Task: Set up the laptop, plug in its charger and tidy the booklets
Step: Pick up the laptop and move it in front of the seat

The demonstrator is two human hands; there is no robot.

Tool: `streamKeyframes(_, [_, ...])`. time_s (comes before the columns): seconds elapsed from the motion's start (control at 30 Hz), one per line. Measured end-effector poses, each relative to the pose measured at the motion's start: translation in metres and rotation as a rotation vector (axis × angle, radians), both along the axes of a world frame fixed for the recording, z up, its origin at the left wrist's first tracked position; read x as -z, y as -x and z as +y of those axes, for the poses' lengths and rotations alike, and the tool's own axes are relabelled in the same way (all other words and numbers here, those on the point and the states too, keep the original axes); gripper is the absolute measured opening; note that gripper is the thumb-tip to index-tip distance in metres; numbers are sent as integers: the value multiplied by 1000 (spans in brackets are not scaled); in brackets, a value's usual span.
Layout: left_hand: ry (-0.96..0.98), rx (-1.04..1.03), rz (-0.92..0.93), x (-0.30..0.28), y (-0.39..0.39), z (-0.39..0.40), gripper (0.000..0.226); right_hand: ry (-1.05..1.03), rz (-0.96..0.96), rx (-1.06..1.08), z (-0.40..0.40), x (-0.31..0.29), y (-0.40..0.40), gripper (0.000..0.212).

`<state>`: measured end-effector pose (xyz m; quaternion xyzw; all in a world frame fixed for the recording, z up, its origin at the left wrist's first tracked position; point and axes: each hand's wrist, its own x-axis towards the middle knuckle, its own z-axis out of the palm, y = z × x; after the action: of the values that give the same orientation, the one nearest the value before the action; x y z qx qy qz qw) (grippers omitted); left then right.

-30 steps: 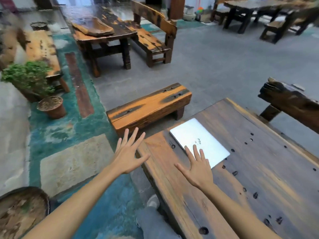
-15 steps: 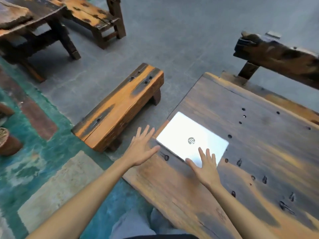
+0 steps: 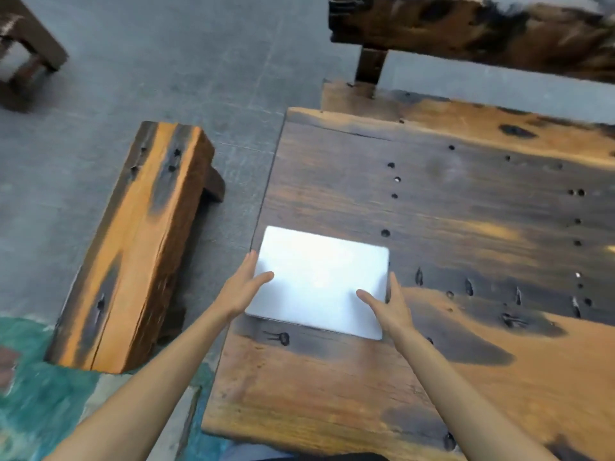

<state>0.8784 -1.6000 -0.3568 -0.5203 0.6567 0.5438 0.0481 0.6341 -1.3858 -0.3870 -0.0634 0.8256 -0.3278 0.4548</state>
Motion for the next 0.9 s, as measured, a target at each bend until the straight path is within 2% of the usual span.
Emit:
streamKeyframes(0.13, [-101, -47, 55, 21, 17, -23, 86, -3, -18, 124, -14, 10, -1, 114])
streamKeyframes(0.27, [-205, -78, 27, 47, 20, -30, 98, -8, 31, 188, -25, 23, -13, 111])
streamKeyframes(0.47, [-156, -166, 89, 59, 16, -32, 70, -29, 71, 397, -33, 36, -11, 106])
streamKeyframes(0.67, [-270, -397, 63, 60, 21, -49, 66, -51, -19, 498, -39, 47, 2, 108])
streamKeyframes(0.77, [-307, -393, 84, 57, 22, -50, 53, -43, -19, 540, -37, 47, 6, 97])
streamKeyframes(0.9, [-347, -396, 105, 59, 21, -53, 51, 8, -92, 567, -36, 45, 15, 85])
